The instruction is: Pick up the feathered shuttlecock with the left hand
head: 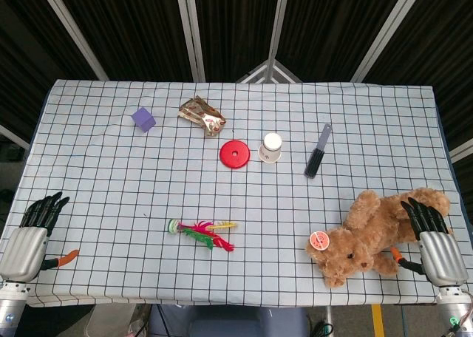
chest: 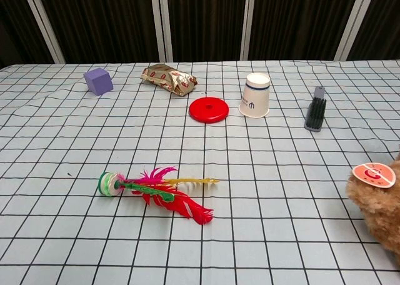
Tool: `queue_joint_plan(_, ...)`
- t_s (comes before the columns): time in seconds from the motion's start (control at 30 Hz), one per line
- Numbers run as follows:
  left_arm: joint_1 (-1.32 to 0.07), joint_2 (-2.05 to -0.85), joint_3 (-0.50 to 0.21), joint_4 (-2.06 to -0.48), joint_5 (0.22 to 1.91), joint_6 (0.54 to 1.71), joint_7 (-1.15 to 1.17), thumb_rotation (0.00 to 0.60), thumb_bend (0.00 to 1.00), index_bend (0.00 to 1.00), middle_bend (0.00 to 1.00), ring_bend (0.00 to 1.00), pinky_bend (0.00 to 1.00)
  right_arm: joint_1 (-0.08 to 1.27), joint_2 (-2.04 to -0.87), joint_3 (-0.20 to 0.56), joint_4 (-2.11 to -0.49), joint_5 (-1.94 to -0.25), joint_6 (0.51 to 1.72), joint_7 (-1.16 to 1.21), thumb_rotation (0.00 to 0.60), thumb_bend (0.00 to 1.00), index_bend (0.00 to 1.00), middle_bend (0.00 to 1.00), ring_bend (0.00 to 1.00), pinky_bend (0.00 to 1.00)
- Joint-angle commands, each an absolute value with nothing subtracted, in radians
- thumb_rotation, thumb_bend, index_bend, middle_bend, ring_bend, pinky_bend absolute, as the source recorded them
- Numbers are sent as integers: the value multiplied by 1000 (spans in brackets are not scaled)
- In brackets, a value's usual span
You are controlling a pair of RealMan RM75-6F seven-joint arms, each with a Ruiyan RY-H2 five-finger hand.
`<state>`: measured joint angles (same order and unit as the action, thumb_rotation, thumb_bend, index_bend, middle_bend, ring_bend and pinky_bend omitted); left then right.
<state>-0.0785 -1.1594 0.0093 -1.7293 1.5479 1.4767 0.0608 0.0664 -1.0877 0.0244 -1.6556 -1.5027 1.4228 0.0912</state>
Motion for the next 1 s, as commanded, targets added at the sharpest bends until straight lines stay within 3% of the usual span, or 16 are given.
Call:
queue_joint_plan(0.03, -78, -1158, 11, -1730, 1548, 1475, 61, 600, 76, 0, 0, 0, 0, 76, -1088, 36, -1658, -1489, 1413, 87, 600, 342, 0, 0, 0, 0)
queue_joint_plan(0.43, -111, -1146, 31, -1717, 1604, 1429, 73, 600, 82, 11, 0, 0, 0, 76, -1085, 34, -1662, -1490, 1411, 90, 600, 341, 0, 0, 0, 0)
queue_joint_plan(0.67, -213, -1137, 22, -1741, 1673, 1311, 154, 600, 143, 113, 0, 0, 0, 76, -1086, 34, -1663, -1491, 1411, 90, 600, 342, 0, 0, 0, 0)
queue_joint_plan(0.77, -247, -1159, 13, -1764, 1694, 1276, 213, 600, 214, 226, 0, 0, 0, 78, -1086, 34, -1663, -1491, 1409, 91, 600, 342, 0, 0, 0, 0)
queue_joint_plan(0.87, -288, -1198, -1, -1795, 1694, 1220, 263, 600, 283, 323, 16, 0, 0, 79, -1086, 33, -1660, -1491, 1407, 92, 600, 341, 0, 0, 0, 0)
queue_joint_plan(1.0, -337, -1280, -24, -1809, 1644, 1136, 356, 600, 330, 375, 43, 0, 0, 77, -1084, 35, -1658, -1491, 1412, 97, 600, 342, 0, 0, 0, 0)
